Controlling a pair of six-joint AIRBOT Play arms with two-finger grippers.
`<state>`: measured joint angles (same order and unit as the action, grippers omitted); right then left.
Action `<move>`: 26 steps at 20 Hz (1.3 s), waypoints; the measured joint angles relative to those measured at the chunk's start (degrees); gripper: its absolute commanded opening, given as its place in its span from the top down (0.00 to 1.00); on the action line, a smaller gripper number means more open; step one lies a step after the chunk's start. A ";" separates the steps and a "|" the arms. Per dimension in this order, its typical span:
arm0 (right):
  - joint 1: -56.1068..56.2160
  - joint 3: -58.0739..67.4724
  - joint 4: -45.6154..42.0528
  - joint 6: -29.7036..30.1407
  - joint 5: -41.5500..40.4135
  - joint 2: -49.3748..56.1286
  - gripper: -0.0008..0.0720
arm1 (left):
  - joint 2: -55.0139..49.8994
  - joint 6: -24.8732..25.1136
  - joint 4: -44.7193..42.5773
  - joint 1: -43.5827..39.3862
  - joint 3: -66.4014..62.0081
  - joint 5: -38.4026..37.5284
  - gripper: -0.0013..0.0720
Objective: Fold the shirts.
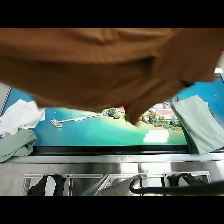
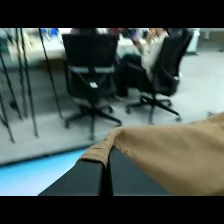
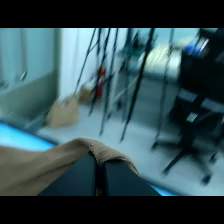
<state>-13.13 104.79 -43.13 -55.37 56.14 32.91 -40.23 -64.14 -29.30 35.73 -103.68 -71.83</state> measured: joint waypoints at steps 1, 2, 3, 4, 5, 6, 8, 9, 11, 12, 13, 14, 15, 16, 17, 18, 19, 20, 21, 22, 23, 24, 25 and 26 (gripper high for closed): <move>-0.02 1.33 -1.29 0.00 -0.50 -0.85 0.95 | 0.11 -0.76 -2.38 -1.33 -2.49 -0.17 0.96; -0.04 2.23 -2.36 -0.02 -0.50 -1.16 0.95 | -0.46 -1.70 -5.60 -3.43 -4.94 -1.20 0.96; -0.07 2.78 -4.02 -0.09 0.04 -0.87 0.95 | -1.53 -2.82 -8.52 -5.99 -6.84 -2.49 0.96; -0.09 2.91 -5.03 -0.52 1.16 -0.07 0.95 | -2.93 -3.69 -11.52 -8.72 -8.00 -4.04 0.96; -0.09 2.69 -5.42 -0.74 2.34 1.14 0.95 | -4.63 -4.50 -14.51 -11.63 -8.33 -5.81 0.96; -0.09 1.86 -5.49 -1.07 3.69 2.80 0.95 | -6.67 -5.31 -17.53 -14.71 -7.76 -7.23 0.96; -0.07 -1.46 -4.63 -1.46 5.70 7.02 0.95 | -11.47 -5.75 -21.73 -20.33 -3.96 -8.72 0.96; -0.04 -4.00 -4.15 -1.57 6.43 9.68 0.95 | -14.16 -5.75 -23.43 -22.40 -1.40 -8.68 0.96; 0.02 -9.77 -3.19 -1.55 6.64 15.43 0.95 | -20.92 -5.44 -26.38 -25.24 4.52 -7.08 0.96; 0.07 -12.81 -2.82 -1.29 5.95 18.78 0.95 | -24.81 -4.83 -27.32 -26.10 7.32 -5.75 0.96; 0.17 -15.34 -2.71 -0.94 5.14 22.14 0.95 | -28.61 -3.98 -27.63 -26.69 9.55 -4.20 0.96; 0.26 -17.25 -2.43 -0.66 4.17 25.68 0.95 | -32.85 -2.75 -28.15 -27.15 11.34 -2.54 0.96; 0.33 -18.62 -2.05 -0.46 3.19 29.59 0.95 | -37.46 -1.57 -28.72 -27.45 12.44 -1.05 0.96; 0.37 -19.52 -1.90 -0.33 2.29 33.51 0.95 | -41.83 -0.70 -28.87 -27.63 12.57 0.15 0.96; 0.39 -19.93 -1.81 -0.24 1.31 37.00 0.95 | -46.69 0.02 -28.98 -27.78 11.87 1.25 0.96; 0.39 -19.96 -1.53 -0.20 0.13 40.22 0.95 | -51.23 0.50 -29.22 -27.93 10.71 1.66 0.96; 0.39 -19.58 -1.42 -0.04 -0.85 43.19 0.95 | -55.58 0.85 -29.38 -28.00 9.05 1.81 0.96; 0.39 -18.88 -1.38 -0.02 -1.64 45.68 0.95 | -59.34 1.09 -29.40 -28.02 7.02 1.86 0.96; 0.39 -18.10 -1.25 0.00 -2.25 47.52 0.95 | -62.55 1.22 -29.44 -28.09 5.05 1.81 0.96; 0.39 -17.31 -1.25 0.04 -2.60 48.92 0.95 | -65.64 1.18 -29.49 -28.13 2.86 1.57 0.96; 0.39 -16.76 -1.40 0.15 -2.73 49.79 0.95 | -68.17 0.83 -29.51 -28.13 0.63 1.09 0.96; 0.39 -16.35 -2.01 0.13 -2.56 50.49 0.95 | -70.23 0.72 -29.49 -28.11 -1.40 0.68 0.96; 0.39 -16.11 -3.08 -0.04 -1.95 50.97 0.95 | -72.08 0.39 -29.62 -28.13 -3.19 0.07 0.96; 0.39 -16.11 -4.46 -0.48 -1.14 51.32 0.95 | -73.61 0.24 -29.66 -28.22 -4.70 -0.39 0.96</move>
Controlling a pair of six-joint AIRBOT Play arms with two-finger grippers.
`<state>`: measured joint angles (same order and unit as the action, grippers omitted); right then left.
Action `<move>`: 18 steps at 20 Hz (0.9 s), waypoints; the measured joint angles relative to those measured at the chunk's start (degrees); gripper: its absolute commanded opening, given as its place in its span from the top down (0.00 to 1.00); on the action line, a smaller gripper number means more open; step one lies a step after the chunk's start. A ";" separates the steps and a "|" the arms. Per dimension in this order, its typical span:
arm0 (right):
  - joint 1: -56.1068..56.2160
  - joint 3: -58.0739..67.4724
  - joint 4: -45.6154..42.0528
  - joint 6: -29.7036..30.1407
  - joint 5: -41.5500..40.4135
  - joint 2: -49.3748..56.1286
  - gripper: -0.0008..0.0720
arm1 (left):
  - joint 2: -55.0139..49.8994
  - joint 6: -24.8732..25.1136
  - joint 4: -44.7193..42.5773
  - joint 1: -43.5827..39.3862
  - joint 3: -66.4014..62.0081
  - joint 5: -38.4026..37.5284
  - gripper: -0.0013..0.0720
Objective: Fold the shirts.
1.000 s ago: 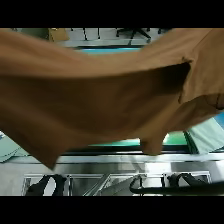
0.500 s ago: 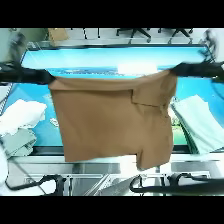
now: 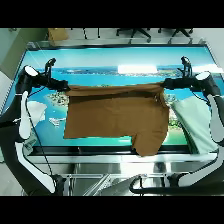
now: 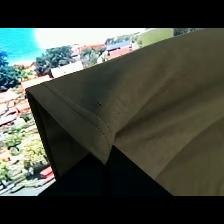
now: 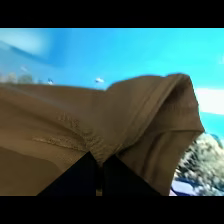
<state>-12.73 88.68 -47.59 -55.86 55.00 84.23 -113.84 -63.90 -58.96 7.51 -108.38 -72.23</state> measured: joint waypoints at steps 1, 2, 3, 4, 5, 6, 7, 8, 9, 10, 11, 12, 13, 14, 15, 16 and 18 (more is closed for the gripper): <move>0.02 -0.28 -1.25 -0.50 0.61 0.22 0.95 | -1.14 -0.11 0.00 -0.11 -1.07 -0.22 0.96; 0.02 -0.94 -2.34 -1.14 1.03 0.39 0.95 | -2.10 -0.11 0.02 -0.17 -1.79 -0.35 0.96; 0.02 -1.79 -3.15 -1.51 1.38 0.55 0.95 | -2.97 -0.13 0.00 -0.22 -2.29 -0.70 0.96; 0.02 -2.78 -3.78 -1.64 1.57 0.68 0.95 | -3.78 -0.37 -0.02 -0.24 -2.69 -0.94 0.96; 0.02 -3.76 -4.22 -1.97 1.66 0.74 0.95 | -4.37 -0.37 -0.02 -0.20 -2.97 -1.27 0.96; 0.02 -4.59 -4.55 -2.19 1.66 0.83 0.95 | -4.94 -0.37 0.00 -0.11 -3.19 -1.53 0.96; 0.02 -5.42 -4.94 -2.25 1.62 0.92 0.95 | -5.42 -0.39 -0.02 -0.02 -3.28 -1.84 0.96; 0.04 -6.01 -5.09 -2.60 1.57 0.98 0.95 | -5.79 -0.52 -0.04 0.02 -3.39 -2.12 0.96; 0.04 -6.47 -5.14 -2.71 1.40 1.09 0.95 | -5.99 -0.52 -0.02 0.02 -3.48 -2.16 0.95; 0.04 -6.84 -5.35 -3.06 1.33 1.25 0.95 | -6.16 -0.52 -0.02 0.02 -3.54 -2.27 0.95; 0.04 -7.10 -5.49 -3.32 1.29 1.33 0.90 | -6.34 -0.55 -0.02 0.02 -3.56 -2.51 0.83; 0.04 -7.21 -5.38 -3.63 1.27 1.29 0.69 | -6.38 -0.74 -0.17 0.02 -3.58 -2.58 0.37; 0.04 -7.26 -5.38 -3.69 1.36 1.01 0.52 | -6.32 -1.31 -0.24 0.09 -3.67 -2.95 0.20; 0.02 -7.08 -5.22 -3.72 1.88 0.24 0.47 | -6.12 -2.12 -0.26 0.26 -4.00 -4.24 0.20; 0.00 -6.69 -4.83 -3.98 2.40 -0.96 0.47 | -5.75 -3.13 -0.24 0.61 -4.68 -6.01 0.20; -0.04 -6.19 -4.57 -4.09 3.52 -2.80 0.47 | -5.20 -4.20 -0.11 1.11 -5.66 -7.78 0.20; -0.59 -5.62 -5.09 -4.50 5.62 -7.50 0.47 | -3.30 -6.73 -0.02 2.71 -6.86 -12.26 0.20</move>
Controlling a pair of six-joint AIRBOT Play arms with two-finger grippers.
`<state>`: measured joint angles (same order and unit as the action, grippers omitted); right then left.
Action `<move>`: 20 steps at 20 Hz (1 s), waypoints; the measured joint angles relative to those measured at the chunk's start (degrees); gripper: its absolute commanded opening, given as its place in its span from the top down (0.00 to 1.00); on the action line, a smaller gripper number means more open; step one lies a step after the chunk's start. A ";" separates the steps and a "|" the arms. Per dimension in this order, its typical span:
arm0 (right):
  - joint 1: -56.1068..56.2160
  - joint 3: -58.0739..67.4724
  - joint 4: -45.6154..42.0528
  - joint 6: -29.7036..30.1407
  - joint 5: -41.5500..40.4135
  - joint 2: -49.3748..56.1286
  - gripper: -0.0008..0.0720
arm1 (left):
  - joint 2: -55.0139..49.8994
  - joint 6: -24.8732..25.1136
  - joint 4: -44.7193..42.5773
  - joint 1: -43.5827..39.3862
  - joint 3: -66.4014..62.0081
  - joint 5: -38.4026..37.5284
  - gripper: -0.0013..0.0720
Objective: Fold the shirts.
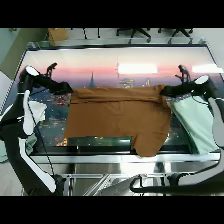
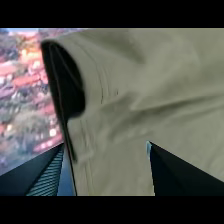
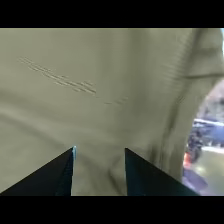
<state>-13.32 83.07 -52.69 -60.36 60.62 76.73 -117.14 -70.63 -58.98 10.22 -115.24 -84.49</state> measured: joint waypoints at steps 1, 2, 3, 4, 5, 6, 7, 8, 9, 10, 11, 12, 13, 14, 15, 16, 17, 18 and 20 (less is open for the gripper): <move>-0.55 0.09 -0.98 -1.05 0.81 -2.64 0.47 | 1.57 -1.07 -0.02 1.01 0.70 -2.38 0.20; -1.27 -0.26 -2.56 -2.49 2.25 -5.51 0.47 | 3.41 -1.73 0.00 1.95 2.56 -4.15 0.20; -2.12 -1.31 -4.52 -4.24 4.15 -8.37 0.48 | 5.75 -2.32 0.00 2.99 6.05 -5.55 0.20; -3.10 -2.91 -5.99 -5.95 5.75 -11.04 0.48 | 8.11 -2.51 0.00 3.96 10.40 -6.03 0.20; -4.33 -5.16 -7.34 -7.58 7.30 -13.77 0.48 | 10.64 -2.49 0.00 4.94 15.74 -5.92 0.20; -5.81 -8.15 -8.57 -9.25 8.70 -16.70 0.48 | 13.29 -2.32 0.00 5.95 21.92 -5.11 0.20; -7.30 -11.54 -9.49 -10.69 9.84 -19.52 0.48 | 15.65 -1.75 -0.02 6.82 28.15 -3.45 0.20; -8.72 -15.30 -9.90 -11.96 10.93 -22.32 0.48 | 17.59 -1.14 -0.02 7.54 33.90 -1.75 0.20; -9.97 -18.80 -10.32 -12.87 11.78 -24.76 0.48 | 19.28 -0.42 0.00 8.13 39.56 0.13 0.20; -11.08 -22.21 -10.60 -13.84 12.20 -26.93 0.47 | 20.41 0.28 0.00 8.52 44.06 1.90 0.20; -12.00 -25.75 -11.08 -14.93 12.66 -28.98 0.45 | 21.22 0.85 0.04 8.81 48.19 3.45 0.20; -12.55 -28.94 -11.10 -15.39 13.18 -30.53 0.44 | 21.86 1.55 1.11 8.92 51.36 4.26 0.20; -12.90 -32.02 -11.04 -16.00 13.73 -31.78 0.44 | 22.43 2.45 2.47 8.81 53.96 4.81 0.22; -13.11 -34.84 -10.99 -16.31 14.27 -32.61 0.30 | 22.71 3.26 3.54 8.48 55.95 5.33 0.44; -13.27 -37.79 -10.93 -16.59 14.36 -33.24 0.16 | 22.91 3.87 3.52 7.98 57.33 6.40 0.67; -13.33 -40.37 -10.67 -16.72 14.75 -33.68 0.17 | 23.02 4.39 3.76 7.39 58.36 6.95 0.87; -13.35 -42.95 -10.29 -16.90 14.99 -34.01 0.17 | 23.19 4.96 3.67 6.60 59.17 7.58 0.96; -13.42 -45.09 -10.29 -17.05 14.99 -34.21 0.17 | 23.43 5.35 3.72 5.86 59.52 7.89 0.96; -13.49 -48.76 -10.01 -17.03 14.32 -34.21 0.21 | 23.71 5.88 3.65 4.57 59.28 8.11 0.96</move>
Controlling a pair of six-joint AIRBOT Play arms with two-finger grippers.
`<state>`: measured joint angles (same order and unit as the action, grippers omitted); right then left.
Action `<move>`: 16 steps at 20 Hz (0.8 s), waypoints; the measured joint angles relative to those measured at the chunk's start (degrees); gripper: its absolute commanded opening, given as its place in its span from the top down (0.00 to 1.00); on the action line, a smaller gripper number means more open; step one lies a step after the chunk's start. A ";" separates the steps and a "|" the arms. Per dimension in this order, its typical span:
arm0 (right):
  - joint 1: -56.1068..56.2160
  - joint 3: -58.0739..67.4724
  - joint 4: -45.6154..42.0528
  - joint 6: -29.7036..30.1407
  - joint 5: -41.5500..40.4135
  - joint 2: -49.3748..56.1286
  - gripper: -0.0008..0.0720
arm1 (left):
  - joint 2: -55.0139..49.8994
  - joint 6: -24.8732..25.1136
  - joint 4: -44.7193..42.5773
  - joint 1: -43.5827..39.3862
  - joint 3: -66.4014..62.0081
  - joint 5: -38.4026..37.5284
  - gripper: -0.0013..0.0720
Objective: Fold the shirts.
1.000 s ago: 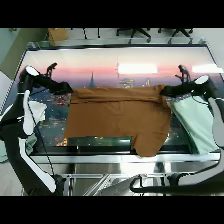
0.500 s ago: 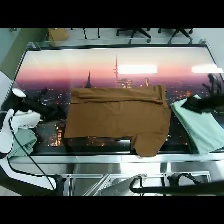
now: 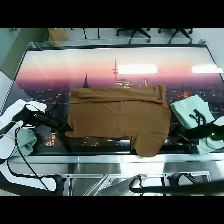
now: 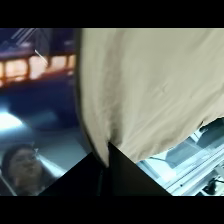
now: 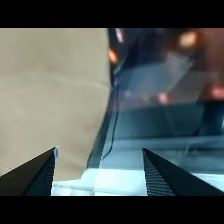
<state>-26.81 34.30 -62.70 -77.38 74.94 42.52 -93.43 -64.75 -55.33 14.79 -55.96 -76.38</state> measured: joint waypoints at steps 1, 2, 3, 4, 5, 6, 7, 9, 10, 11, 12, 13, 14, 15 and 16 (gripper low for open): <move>0.00 -1.55 0.50 0.07 -0.37 0.42 0.21 | 0.02 0.17 0.07 -0.48 -0.39 0.31 0.96; 0.00 -2.82 1.18 0.68 -0.90 1.05 0.21 | 0.11 0.17 0.26 -0.85 -0.92 0.28 0.96; 0.17 -3.98 2.67 1.70 -1.40 2.01 0.21 | 0.20 0.17 0.33 -1.14 -1.38 0.07 0.96; 0.59 -4.87 4.50 2.89 -1.81 3.17 0.21 | 0.22 0.17 0.50 -1.33 -1.81 -0.26 0.96; 1.20 -5.49 6.36 3.93 -2.36 4.52 0.22 | 0.24 0.17 0.70 -1.51 -2.16 -0.63 0.96; 1.97 -5.92 8.50 5.11 -2.21 6.10 0.35 | 0.28 0.15 0.76 -1.64 -2.40 -0.94 0.96; 2.93 -6.29 10.69 6.60 -2.56 7.93 0.55 | 0.28 0.15 0.76 -1.68 -2.60 -1.16 0.96; 4.46 -6.60 13.81 10.08 -3.78 11.13 0.90 | 0.28 0.13 0.83 -1.79 -2.80 -1.64 0.96; 4.98 -6.36 16.44 12.09 -4.24 12.44 0.95 | 0.37 0.09 0.96 -1.81 -2.86 -2.08 0.96; 5.29 -5.73 18.82 13.57 -3.30 13.00 0.95 | 0.59 -0.28 0.92 -1.81 -2.89 -2.58 0.96; 5.57 -4.81 20.22 14.56 -2.47 13.09 0.95 | 1.18 -0.81 0.52 -1.81 -2.91 -3.28 0.96; 5.73 -3.74 20.48 14.67 -1.92 12.57 0.95 | 1.99 -1.77 -0.44 -1.81 -2.91 -3.80 0.96; 5.84 -2.73 19.93 13.90 -1.38 11.52 0.95 | 3.04 -2.80 -2.29 -1.81 -2.91 -4.48 0.96; 5.95 -1.92 18.03 11.91 -0.63 10.05 0.95 | 4.46 -4.31 -4.66 -1.81 -2.91 -5.49 0.96; 6.01 -1.27 14.67 8.94 0.35 7.96 0.95 | 5.99 -5.84 -7.72 -1.79 -2.86 -6.67 0.96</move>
<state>-20.80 33.04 -48.03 -68.45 75.29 50.48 -87.44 -70.59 -63.05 12.99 -58.83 -83.05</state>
